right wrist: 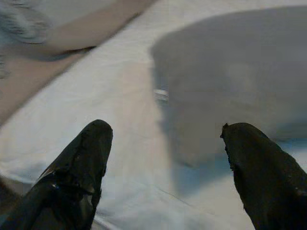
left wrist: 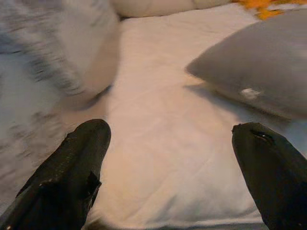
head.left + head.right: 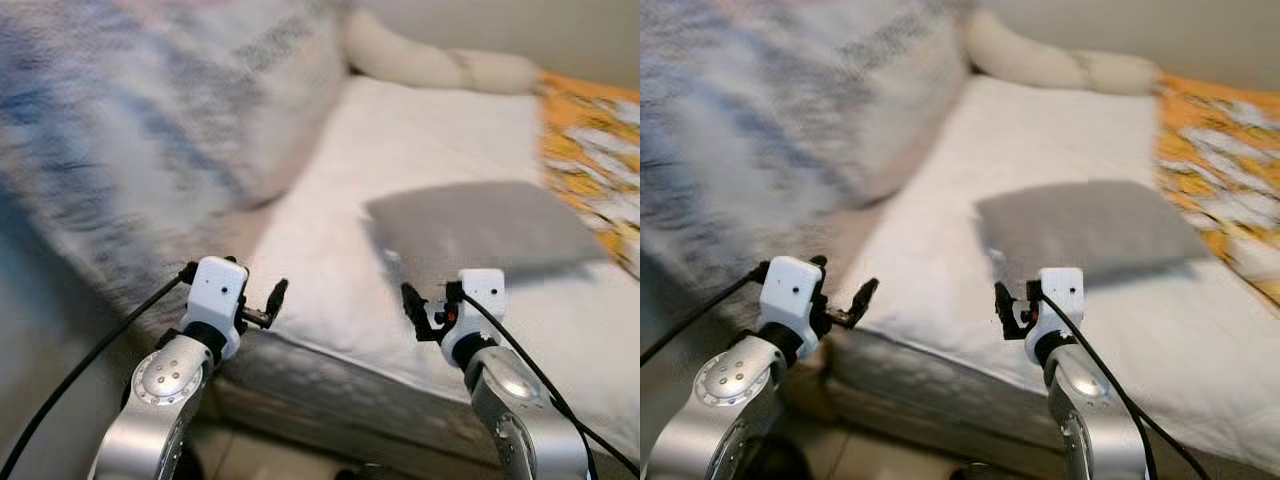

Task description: Clean up the room

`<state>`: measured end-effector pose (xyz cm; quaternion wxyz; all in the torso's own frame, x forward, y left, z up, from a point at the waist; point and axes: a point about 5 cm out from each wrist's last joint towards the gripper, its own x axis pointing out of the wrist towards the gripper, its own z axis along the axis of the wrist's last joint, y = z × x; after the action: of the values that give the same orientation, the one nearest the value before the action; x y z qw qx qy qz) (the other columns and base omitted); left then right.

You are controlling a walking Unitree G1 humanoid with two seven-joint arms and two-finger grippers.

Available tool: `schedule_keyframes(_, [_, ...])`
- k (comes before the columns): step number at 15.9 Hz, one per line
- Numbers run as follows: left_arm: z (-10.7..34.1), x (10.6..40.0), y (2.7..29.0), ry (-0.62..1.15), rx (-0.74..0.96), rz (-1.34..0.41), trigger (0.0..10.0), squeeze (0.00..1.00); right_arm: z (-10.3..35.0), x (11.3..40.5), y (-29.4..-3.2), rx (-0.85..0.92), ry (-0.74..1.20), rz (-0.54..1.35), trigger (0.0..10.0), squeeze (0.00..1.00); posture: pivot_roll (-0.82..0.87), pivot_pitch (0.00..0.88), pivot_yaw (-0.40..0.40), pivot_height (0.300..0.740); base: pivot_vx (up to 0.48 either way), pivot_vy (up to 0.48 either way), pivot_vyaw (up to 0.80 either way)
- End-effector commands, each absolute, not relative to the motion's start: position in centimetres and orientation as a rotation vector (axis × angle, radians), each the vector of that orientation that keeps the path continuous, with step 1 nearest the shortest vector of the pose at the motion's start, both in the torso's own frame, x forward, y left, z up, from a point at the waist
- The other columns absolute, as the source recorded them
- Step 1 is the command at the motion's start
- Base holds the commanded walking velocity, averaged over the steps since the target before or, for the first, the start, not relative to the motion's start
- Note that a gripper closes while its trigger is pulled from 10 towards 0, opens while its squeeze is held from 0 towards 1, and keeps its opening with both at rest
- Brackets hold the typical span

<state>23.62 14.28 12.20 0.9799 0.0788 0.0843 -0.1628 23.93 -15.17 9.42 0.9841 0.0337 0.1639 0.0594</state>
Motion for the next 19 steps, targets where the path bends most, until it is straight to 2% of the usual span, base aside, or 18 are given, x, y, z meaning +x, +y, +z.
schedule_keyframes(1, [12.5, 23.6, 14.1, 0.154, 0.157, -0.337, 10.0, 0.00, 9.6, 24.1, -15.4, 0.067, 0.329, 0.102, 10.0, 0.00, 0.01, 0.000, -0.026, 0.740, 0.000, 0.000, -0.80])
schedule_keyframes(4, [12.2, 23.8, 14.6, 0.193, 0.114, -0.281, 10.0, 0.00, 9.7, 24.3, -15.5, 0.059, 0.330, 0.096, 10.0, 0.00, 0.01, 0.000, -0.030, 0.740, 0.000, 0.000, -0.80])
schedule_keyframes(8, [12.5, 24.4, 14.9, 0.169, 0.161, -0.261, 10.0, 0.00, 9.7, 25.0, -15.4, 0.033, 0.339, 0.117, 10.0, 0.00, 0.01, 0.000, -0.026, 0.740, 0.000, 0.000, 0.00])
schedule_keyframes(11, [13.0, 24.7, 15.3, 0.122, 0.171, -0.242, 10.0, 0.00, 9.4, 25.4, -14.5, -0.047, 0.327, 0.196, 10.0, 0.00, 0.00, 0.000, -0.018, 0.740, 0.000, 0.000, -0.51])
schedule_keyframes(13, [13.1, 24.7, 15.4, 0.112, 0.168, -0.241, 10.0, 0.00, 9.6, 25.4, -13.8, -0.046, 0.308, 0.248, 10.0, 0.00, 0.01, 0.000, -0.020, 0.740, 0.276, 0.000, 0.00])
schedule_keyframes(18, [13.1, 24.6, 15.7, 0.101, 0.156, -0.234, 10.0, 0.00, 9.8, 25.6, -13.6, 0.030, 0.287, 0.237, 10.0, 0.00, 0.02, 0.000, -0.027, 0.740, 0.381, 0.000, 0.00])
schedule_keyframes(19, [13.2, 24.6, 15.7, 0.098, 0.152, -0.230, 10.0, 0.00, 9.8, 25.7, -13.6, 0.033, 0.285, 0.234, 10.0, 0.00, 0.02, 0.000, -0.027, 0.740, 0.398, 0.000, -0.80])
